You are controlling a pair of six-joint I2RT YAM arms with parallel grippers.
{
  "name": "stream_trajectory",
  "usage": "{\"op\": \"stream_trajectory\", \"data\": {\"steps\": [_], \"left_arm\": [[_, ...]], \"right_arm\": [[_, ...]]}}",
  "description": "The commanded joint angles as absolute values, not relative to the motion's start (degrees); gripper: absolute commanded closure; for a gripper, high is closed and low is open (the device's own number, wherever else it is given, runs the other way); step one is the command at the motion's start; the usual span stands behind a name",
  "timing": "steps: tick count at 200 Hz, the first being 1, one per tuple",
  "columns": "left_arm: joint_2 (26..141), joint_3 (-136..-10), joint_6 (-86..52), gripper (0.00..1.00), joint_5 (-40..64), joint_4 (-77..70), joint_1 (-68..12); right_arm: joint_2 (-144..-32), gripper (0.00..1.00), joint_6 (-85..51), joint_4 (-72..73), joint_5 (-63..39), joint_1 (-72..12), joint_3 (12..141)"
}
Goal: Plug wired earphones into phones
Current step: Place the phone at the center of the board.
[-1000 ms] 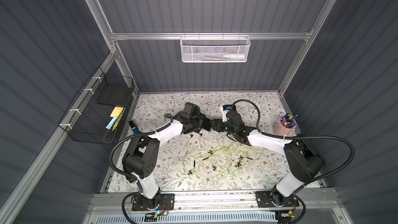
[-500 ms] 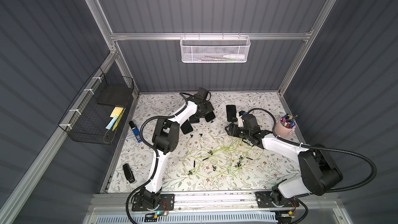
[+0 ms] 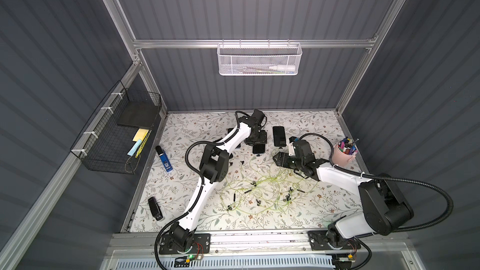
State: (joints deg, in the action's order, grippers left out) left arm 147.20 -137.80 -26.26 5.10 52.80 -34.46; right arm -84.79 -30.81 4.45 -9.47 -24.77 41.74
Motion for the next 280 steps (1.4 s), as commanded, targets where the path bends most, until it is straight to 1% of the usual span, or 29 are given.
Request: {"op": "stream_trajectory", "data": {"steps": [1, 4, 12, 33, 49, 75, 95, 114, 130, 147, 165, 182, 204, 209, 223, 229, 240, 261, 280], "left_arm": [[150.6, -142.9, -22.5, 0.82, 5.6, 54.7, -34.1], [151.0, -143.4, -22.4, 0.81, 5.5, 55.0, -34.2], [151.6, -144.0, -22.2, 0.71, 5.4, 55.1, -34.1], [151.2, -142.1, -22.9, 0.57, 5.8, 52.9, -34.0], [150.8, -140.6, -23.6, 0.43, 6.3, 51.3, -33.8], [149.5, -138.9, -24.5, 0.28, 7.5, 48.8, -33.6], [146.6, -135.1, -25.1, 0.15, 8.4, 45.3, -33.3], [142.8, -130.4, -26.1, 0.01, 10.8, 40.4, -32.7], [139.5, -126.5, -27.1, 0.0, 12.7, 36.8, -31.9], [134.1, -120.9, -28.9, 0.0, 13.6, 33.4, -30.0], [123.3, -109.2, -31.1, 0.01, 13.3, 26.7, -26.7], [111.0, -97.1, -32.6, 0.04, 12.3, 21.9, -23.1], [100.3, -87.9, -31.4, 0.07, 12.4, 25.1, -20.5], [98.5, -86.1, -31.0, 0.09, 12.4, 26.0, -20.3], [93.4, -81.7, -30.7, 0.11, 12.2, 28.3, -19.7], [91.4, -78.0, -31.0, 0.12, 12.1, 28.5, -19.1], [87.2, -73.3, -32.3, 0.15, 12.2, 27.9, -17.7], [81.5, -66.6, -34.1, 0.2, 12.4, 27.0, -16.1], [79.1, -63.7, -34.9, 0.22, 13.0, 27.0, -15.7]], "right_arm": [[-83.8, 0.26, -29.8, 2.5, -9.3, -24.5, 41.4], [-83.7, 0.26, -29.8, 2.3, -9.3, -24.6, 41.4], [-83.5, 0.26, -29.8, 1.8, -9.1, -24.5, 41.5], [-82.8, 0.26, -29.2, -0.6, -8.9, -24.6, 42.0], [-82.2, 0.26, -28.8, -2.9, -8.6, -24.6, 42.5], [-81.1, 0.24, -28.6, -6.8, -8.3, -24.6, 43.7], [-80.6, 0.23, -29.3, -9.0, -8.3, -25.1, 44.8], [-80.7, 0.22, -29.5, -11.4, -7.3, -26.7, 46.7], [-81.5, 0.22, -30.2, -14.9, -5.2, -28.7, 49.2], [-83.4, 0.24, -30.8, -20.5, -0.8, -32.4, 53.8], [-87.8, 0.29, -31.2, -24.5, 2.4, -37.4, 59.8], [-94.1, 0.37, -31.5, -28.5, 4.3, -41.9, 66.2], [-103.4, 0.44, -31.8, -32.0, 5.2, -46.2, 75.7], [-105.5, 0.47, -31.8, -32.8, 5.2, -47.1, 77.7], [-111.0, 0.53, -31.6, -34.8, 5.4, -48.6, 83.6], [-113.0, 0.56, -31.5, -35.3, 5.6, -49.0, 86.1], [-116.5, 0.59, -31.6, -36.6, 6.1, -49.6, 89.6], [-120.9, 0.62, -31.8, -37.6, 6.5, -49.7, 93.9], [-123.7, 0.63, -31.0, -37.8, 6.3, -49.7, 97.3]]}}
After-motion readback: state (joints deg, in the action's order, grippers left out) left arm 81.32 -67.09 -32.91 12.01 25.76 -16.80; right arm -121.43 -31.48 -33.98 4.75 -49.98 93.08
